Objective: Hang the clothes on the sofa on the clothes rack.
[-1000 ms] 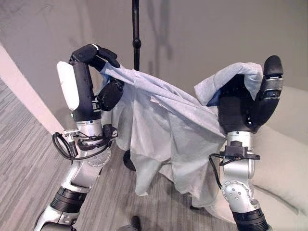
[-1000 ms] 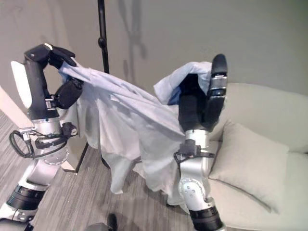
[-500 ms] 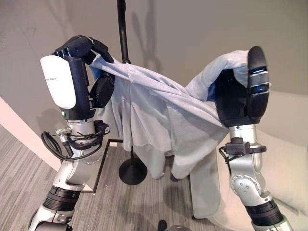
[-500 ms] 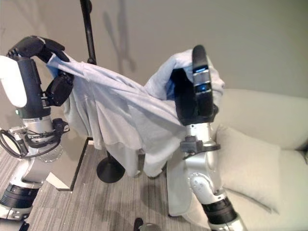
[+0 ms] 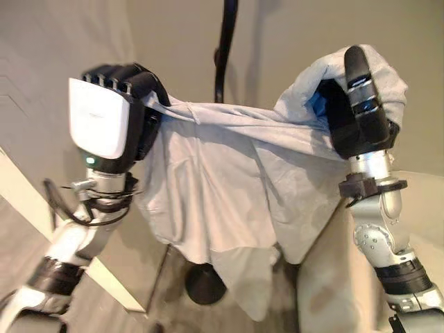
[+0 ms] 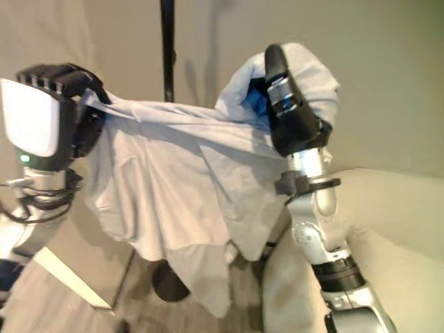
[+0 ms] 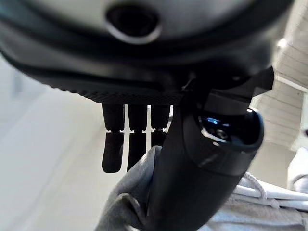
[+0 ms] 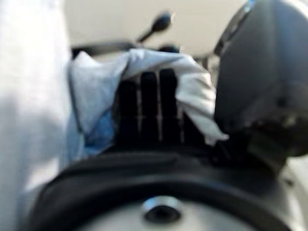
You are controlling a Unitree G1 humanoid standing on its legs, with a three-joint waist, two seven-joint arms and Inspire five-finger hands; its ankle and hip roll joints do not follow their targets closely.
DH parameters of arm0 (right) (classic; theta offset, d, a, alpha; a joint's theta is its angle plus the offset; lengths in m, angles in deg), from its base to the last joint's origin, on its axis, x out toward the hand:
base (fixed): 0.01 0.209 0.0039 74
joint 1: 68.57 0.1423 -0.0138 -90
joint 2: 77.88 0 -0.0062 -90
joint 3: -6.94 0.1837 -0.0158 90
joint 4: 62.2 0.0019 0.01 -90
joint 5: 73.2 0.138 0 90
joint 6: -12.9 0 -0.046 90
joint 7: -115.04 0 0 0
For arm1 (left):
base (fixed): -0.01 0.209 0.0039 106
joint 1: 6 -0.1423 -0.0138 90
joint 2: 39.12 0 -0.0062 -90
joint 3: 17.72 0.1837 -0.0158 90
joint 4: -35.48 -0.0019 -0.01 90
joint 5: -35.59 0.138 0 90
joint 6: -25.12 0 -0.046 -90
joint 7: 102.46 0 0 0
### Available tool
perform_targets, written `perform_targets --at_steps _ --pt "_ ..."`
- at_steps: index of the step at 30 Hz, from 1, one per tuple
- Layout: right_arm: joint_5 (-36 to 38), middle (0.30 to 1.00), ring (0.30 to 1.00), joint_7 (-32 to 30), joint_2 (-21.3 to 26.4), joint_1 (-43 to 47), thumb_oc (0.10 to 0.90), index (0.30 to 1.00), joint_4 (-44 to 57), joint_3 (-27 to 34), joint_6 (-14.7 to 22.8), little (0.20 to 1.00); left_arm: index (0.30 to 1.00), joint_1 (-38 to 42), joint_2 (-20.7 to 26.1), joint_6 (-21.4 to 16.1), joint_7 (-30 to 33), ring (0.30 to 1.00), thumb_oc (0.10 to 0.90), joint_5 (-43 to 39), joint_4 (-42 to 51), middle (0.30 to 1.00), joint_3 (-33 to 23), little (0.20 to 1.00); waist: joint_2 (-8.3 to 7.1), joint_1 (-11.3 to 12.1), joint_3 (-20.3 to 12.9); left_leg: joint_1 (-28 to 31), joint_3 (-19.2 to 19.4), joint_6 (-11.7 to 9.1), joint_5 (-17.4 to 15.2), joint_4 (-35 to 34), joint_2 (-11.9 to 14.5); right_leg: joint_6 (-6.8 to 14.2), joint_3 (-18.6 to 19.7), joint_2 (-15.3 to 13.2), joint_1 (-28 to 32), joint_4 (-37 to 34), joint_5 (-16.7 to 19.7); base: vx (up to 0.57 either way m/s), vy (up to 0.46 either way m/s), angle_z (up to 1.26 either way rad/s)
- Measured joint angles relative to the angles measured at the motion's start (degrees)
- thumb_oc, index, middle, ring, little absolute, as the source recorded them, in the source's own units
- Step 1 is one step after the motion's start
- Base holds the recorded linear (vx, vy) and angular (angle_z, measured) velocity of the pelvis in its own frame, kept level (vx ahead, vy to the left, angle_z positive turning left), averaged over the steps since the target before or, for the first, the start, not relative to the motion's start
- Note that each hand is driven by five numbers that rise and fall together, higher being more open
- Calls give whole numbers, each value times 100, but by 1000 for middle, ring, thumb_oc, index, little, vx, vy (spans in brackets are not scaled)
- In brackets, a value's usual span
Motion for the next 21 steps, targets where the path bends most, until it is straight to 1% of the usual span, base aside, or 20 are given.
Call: perform_targets --at_steps 1,2,3,4,5,7,9,10,11,12,14,15,16,17,18,19,20,21 --pt "0 300 300 -89 -83 232 400 300 -119 -116 -6 300 300 312 125 0 -18 300 400 -7 -249 300 65 300 -105 -121 -27 10 57 232 -75 32 -255 156 1 -246 -174 163 132 137 146 -34" --pt "0 300 300 -109 -127 461 400 300 -362 -265 -13 300 300 577 128 2 -22 300 400 -66 -532 300 129 300 -66 -202 -1 59 1 455 -169 36 -262 267 44 -144 -242 -59 10 100 87 -18" --pt "-2 300 300 -172 -134 714 400 300 -630 -368 -74 300 300 826 53 39 -109 300 400 -162 -822 300 240 300 -40 -160 18 89 -91 491 -195 37 -245 313 39 83 -410 -246 162 89 52 16" --pt "-5 300 300 -241 -164 868 400 300 -804 -379 -80 300 300 894 -7 115 -116 300 400 -343 -937 300 410 300 -99 -129 14 126 -138 506 -220 34 -349 260 -28 147 -493 -237 445 60 14 16" --pt "-14 300 300 -252 -165 974 400 300 -875 -401 -79 300 300 894 -6 115 -116 300 400 -436 -993 300 443 300 -73 -33 35 161 -131 502 -268 34 -361 142 -111 144 -473 -203 359 52 2 28" --pt "-35 300 300 -314 -164 982 400 300 -928 -412 -131 300 300 875 -2 115 -118 300 400 -462 -957 300 441 300 -56 45 50 142 -123 499 -267 35 -264 130 -94 240 -478 -192 352 45 -23 0" --pt "-59 300 300 -315 -185 942 400 300 -928 -412 -131 300 300 676 -4 115 -127 300 400 -506 -860 300 430 300 -88 42 74 169 -75 492 -265 34 -247 54 -15 285 -481 -192 306 40 -54 -12" --pt "-60 300 300 -313 -226 886 400 300 -952 -412 -132 300 300 547 -34 115 -169 300 400 -507 -844 300 431 300 -110 -8 92 174 -73 461 -261 33 -222 51 -6 309 -480 -193 301 35 -66 -9" --pt "-63 300 300 -307 -314 779 400 300 -1083 -413 -129 300 300 403 -201 115 -252 300 400 -545 -867 300 432 300 -128 -59 104 190 -80 322 -272 33 -168 45 -1 358 -471 -193 294 28 -61 -4" --pt "-77 300 300 -303 -356 667 400 300 -1211 -416 -180 300 300 241 -506 115 -349 300 400 -736 -856 300 436 300 -161 -74 127 175 -84 300 -258 33 -150 36 12 375 -485 -194 289 25 -48 -2" --pt "-122 300 300 -305 -504 200 400 300 -1320 -377 -281 300 300 -387 -840 114 -619 300 400 -908 -592 300 423 300 -164 -100 153 174 -103 240 -267 31 -124 35 15 397 -482 -198 289 27 -66 2" --pt "-122 300 300 -298 -600 -136 400 300 -1308 -354 -321 300 300 -822 -1015 110 -736 300 400 -908 -377 300 381 300 -161 -90 161 176 -116 239 -266 31 -125 35 8 398 -475 -197 289 25 -72 5" --pt "-119 300 300 -295 -884 -433 400 300 -1302 -247 -338 300 300 -1227 -1342 90 -770 300 400 -917 -230 300 354 300 -143 -65 174 170 -144 226 -257 31 -122 34 0 408 -473 -198 289 22 -57 6" --pt "-94 300 300 -299 -1307 -637 400 300 -1299 -143 -372 300 300 -1571 -1723 -9 -940 300 400 -1006 -252 300 351 300 -95 -60 212 165 -158 204 -242 31 -102 13 -4 429 -469 -234 287 52 -57 5" --pt "-70 300 300 -291 -1510 -637 400 300 -1228 -149 -391 300 300 -1594 -1820 -36 -1066 300 400 -1153 -408 300 337 300 -19 -54 246 174 -162 183 -227 29 -64 -7 -5 471 -456 -233 300 63 -54 4" --pt "23 300 300 -277 -1686 -764 400 300 -1109 -55 -350 300 300 -1689 -1991 -78 -1090 300 400 -1363 -506 300 222 300 18 -48 222 180 -171 180 -227 28 -55 -3 -8 481 -449 -233 291 58 -43 2" --pt "98 300 300 -276 -2068 -952 400 300 -980 81 -202 300 300 -1837 -2324 -135 -1087 300 400 -1624 -516 300 50 300 35 -51 169 187 -177 171 -240 26 -59 -10 -8 477 -443 -235 272 42 -16 8" --pt "412 300 300 -313 -2932 -1323 400 300 -818 226 -77 300 300 -1989 -3019 -102 -1260 300 400 -2514 -566 300 -17 300 70 -58 168 212 -211 167 -244 26 -71 -49 -42 466 -390 -230 246 15 9 8"
